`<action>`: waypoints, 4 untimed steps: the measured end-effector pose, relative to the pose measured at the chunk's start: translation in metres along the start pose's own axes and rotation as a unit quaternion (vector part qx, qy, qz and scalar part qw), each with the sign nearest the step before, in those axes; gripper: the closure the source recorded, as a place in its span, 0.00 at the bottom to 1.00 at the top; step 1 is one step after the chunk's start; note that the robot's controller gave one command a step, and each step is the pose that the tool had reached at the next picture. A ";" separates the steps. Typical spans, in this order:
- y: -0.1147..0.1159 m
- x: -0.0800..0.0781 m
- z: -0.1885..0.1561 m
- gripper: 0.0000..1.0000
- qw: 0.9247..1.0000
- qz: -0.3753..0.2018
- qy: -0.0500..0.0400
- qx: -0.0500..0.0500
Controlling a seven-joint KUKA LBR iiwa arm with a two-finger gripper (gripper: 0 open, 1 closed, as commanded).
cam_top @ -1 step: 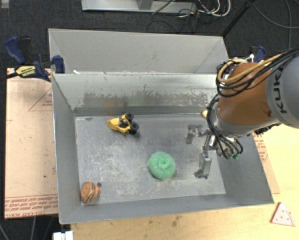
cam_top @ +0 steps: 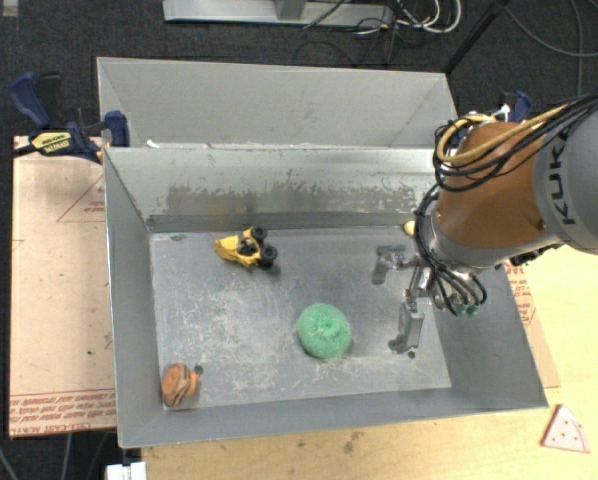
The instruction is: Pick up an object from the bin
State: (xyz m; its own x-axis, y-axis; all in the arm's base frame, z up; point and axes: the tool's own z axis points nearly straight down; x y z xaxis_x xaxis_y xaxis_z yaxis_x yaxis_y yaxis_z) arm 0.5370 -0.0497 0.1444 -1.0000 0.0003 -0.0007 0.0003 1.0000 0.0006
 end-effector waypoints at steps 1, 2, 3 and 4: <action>0.029 0.012 0.039 0.00 0.999 -0.040 -0.002 0.001; 0.052 0.019 0.068 0.00 0.991 -0.135 0.000 0.000; 0.069 -0.003 0.074 0.00 0.993 -0.114 0.000 -0.001; 0.102 0.010 0.075 1.00 0.981 -0.192 0.000 -0.001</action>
Offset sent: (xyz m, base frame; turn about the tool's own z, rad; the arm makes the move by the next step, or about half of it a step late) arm -0.0214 0.0564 -0.0738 -0.2833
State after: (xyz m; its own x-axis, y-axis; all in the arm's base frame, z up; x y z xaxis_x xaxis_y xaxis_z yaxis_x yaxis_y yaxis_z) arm 0.5271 0.0524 0.0696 -0.9264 -0.3765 -0.0010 -0.3765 0.9264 0.0013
